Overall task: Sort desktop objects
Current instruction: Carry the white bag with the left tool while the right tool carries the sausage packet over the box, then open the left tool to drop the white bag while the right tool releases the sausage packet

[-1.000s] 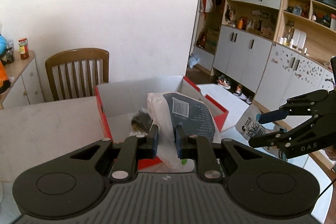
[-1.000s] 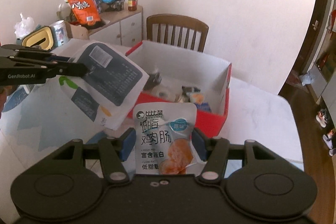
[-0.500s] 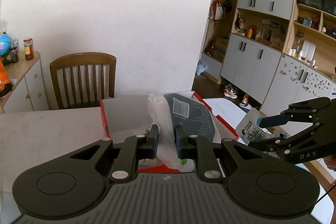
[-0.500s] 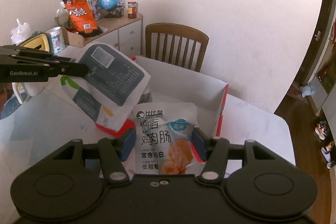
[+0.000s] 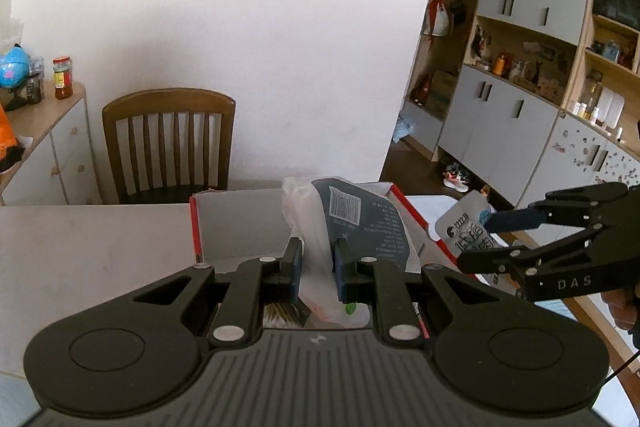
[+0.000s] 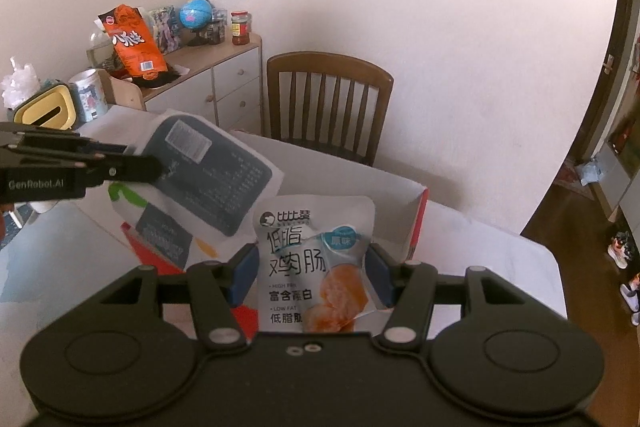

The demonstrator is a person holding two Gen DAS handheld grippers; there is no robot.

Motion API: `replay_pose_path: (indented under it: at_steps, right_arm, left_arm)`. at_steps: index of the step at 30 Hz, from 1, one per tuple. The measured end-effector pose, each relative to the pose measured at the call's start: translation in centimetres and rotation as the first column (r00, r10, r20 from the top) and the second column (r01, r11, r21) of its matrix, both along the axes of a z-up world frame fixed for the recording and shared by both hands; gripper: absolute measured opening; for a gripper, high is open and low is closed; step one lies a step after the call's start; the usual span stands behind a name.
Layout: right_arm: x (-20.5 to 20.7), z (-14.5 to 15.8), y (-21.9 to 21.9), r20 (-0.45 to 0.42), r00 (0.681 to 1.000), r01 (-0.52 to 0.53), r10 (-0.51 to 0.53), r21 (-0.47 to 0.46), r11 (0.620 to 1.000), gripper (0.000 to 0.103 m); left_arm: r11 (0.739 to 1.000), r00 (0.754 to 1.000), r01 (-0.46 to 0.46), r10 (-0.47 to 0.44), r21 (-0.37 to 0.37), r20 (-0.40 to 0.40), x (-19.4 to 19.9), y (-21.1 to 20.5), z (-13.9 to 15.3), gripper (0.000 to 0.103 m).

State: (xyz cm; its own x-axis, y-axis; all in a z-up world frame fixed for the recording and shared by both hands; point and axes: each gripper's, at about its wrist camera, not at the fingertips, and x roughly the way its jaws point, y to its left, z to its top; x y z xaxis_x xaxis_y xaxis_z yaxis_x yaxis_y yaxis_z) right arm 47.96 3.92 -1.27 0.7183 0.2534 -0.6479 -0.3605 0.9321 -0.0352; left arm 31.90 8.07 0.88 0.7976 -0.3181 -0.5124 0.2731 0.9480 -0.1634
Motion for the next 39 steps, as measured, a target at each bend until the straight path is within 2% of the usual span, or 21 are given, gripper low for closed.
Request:
replay_pose_path:
  at_steps: [20,29,39]
  right_arm:
    - [5.8,-5.0,0.4,-0.082,0.996,0.027,-0.028,-0.009,1.0,0.058]
    - [6.6,-7.0,0.6,-0.12,0.992,0.041,-0.044,-0.029,0.999,0.058]
    - [8.0,-9.0,1.2,-0.152,0.986,0.061,-0.069,-0.056,0.997,0.058]
  left_arm:
    - [0.997,0.996,-0.054,0.058,0.055,-0.072,5.2,-0.3,-4.3,0.016]
    - [0.996,0.995,-0.026,0.034,0.086,-0.098,6.1,-1.0,-6.0,0.015]
    - [0.985,0.991,0.012,0.01,0.172,-0.13,6.1,-2.4,-7.1,0.015]
